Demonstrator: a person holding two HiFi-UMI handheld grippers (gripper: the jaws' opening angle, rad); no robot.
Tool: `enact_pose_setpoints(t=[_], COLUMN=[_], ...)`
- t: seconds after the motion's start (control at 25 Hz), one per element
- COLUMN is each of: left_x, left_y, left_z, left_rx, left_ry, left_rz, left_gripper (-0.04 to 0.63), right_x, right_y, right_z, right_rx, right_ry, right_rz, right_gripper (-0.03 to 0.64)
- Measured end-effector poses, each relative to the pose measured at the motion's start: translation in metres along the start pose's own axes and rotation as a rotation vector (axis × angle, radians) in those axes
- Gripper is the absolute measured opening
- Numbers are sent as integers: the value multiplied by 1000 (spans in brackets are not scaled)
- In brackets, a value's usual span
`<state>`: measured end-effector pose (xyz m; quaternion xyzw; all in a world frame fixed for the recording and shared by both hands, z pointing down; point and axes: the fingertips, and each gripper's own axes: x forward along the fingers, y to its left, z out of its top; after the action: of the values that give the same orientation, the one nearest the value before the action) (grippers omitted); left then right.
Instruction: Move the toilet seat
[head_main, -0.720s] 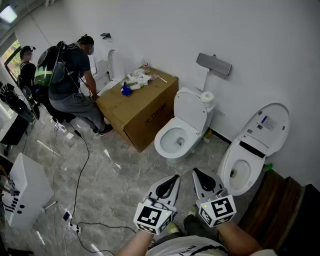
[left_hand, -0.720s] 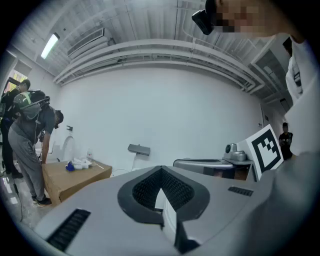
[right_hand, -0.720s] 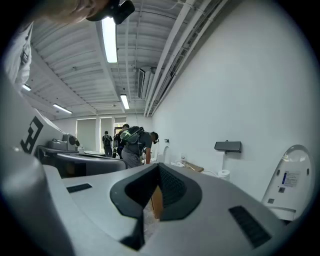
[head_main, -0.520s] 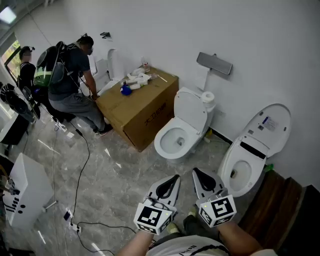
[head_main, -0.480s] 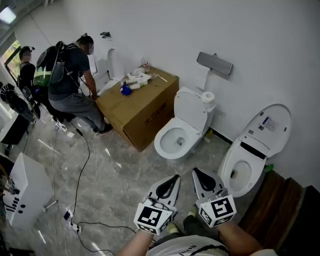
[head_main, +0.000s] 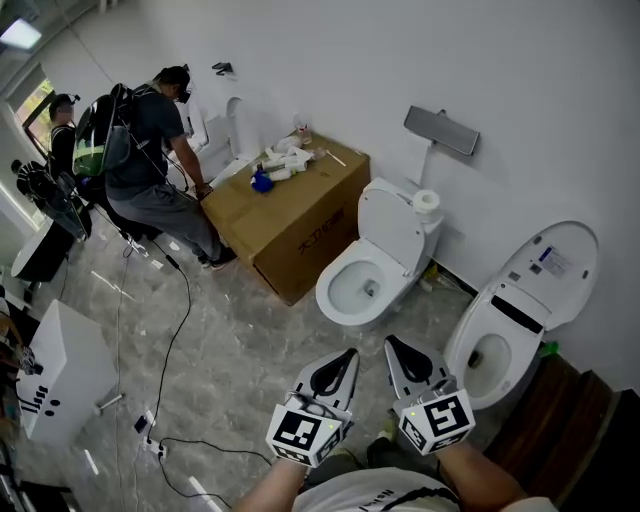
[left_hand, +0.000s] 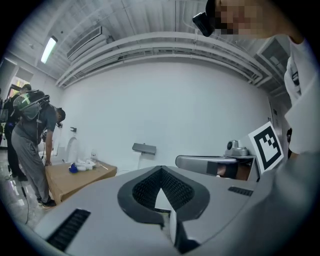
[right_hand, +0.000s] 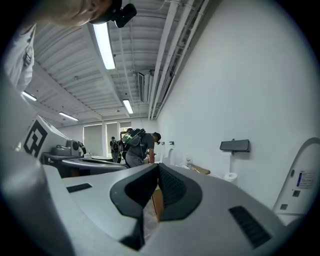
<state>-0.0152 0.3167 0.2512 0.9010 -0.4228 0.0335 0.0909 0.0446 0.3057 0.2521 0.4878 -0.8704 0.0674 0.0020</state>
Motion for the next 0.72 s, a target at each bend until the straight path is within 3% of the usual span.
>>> enact_pose_setpoints(t=[0.4,0.72], left_x=[32,61], left_y=[8,48], left_z=[3,-5], left_rx=[64,68], left_ry=[-4,-3], left_rz=[49,71], left_gripper=[9,9], right_x=[18,65], right_y=[-33,-48], right_z=[4,-1], right_rx=[-8,-44], right_ry=[-29,-19], right_rz=[34,35], right_gripper=[14,14])
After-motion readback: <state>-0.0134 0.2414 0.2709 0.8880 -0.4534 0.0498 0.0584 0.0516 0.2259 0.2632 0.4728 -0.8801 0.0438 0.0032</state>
